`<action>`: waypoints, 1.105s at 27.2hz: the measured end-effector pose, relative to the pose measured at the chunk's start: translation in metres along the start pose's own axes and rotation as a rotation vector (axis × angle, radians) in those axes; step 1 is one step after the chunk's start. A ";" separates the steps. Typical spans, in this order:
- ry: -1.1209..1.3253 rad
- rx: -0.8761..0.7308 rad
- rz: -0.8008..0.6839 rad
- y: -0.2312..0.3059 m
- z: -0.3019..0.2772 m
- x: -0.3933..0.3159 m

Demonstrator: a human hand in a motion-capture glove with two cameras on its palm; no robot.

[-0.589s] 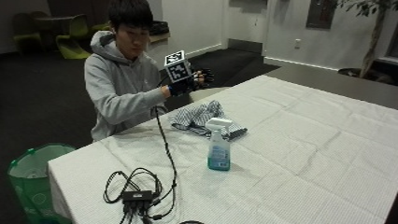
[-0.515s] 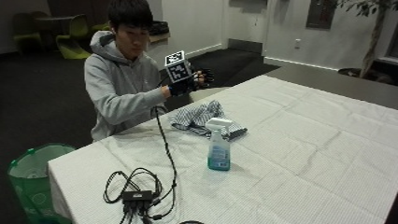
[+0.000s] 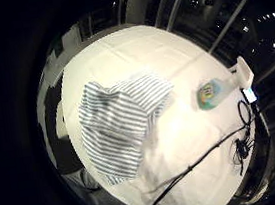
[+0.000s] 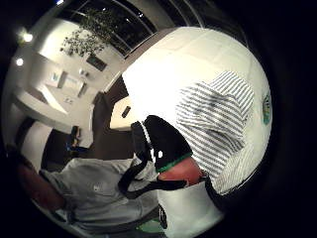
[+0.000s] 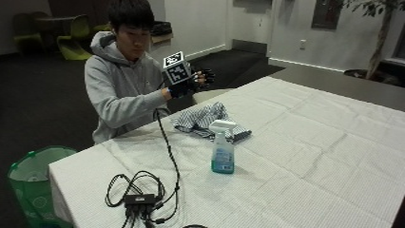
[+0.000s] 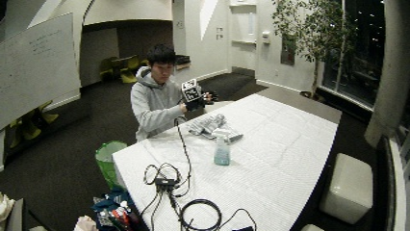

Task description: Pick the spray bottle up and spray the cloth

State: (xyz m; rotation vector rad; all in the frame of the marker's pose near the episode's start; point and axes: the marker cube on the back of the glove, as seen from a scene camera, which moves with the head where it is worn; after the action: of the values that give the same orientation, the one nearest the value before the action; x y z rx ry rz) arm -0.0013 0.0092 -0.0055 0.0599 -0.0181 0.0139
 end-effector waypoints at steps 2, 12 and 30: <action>0.002 0.027 -0.003 0.005 -0.004 0.003; -0.018 0.147 0.050 0.048 -0.023 0.050; -0.074 0.254 0.348 0.077 -0.027 0.165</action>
State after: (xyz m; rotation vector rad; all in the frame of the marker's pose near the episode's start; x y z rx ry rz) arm 0.1630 0.0898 -0.0245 0.3110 -0.1005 0.3626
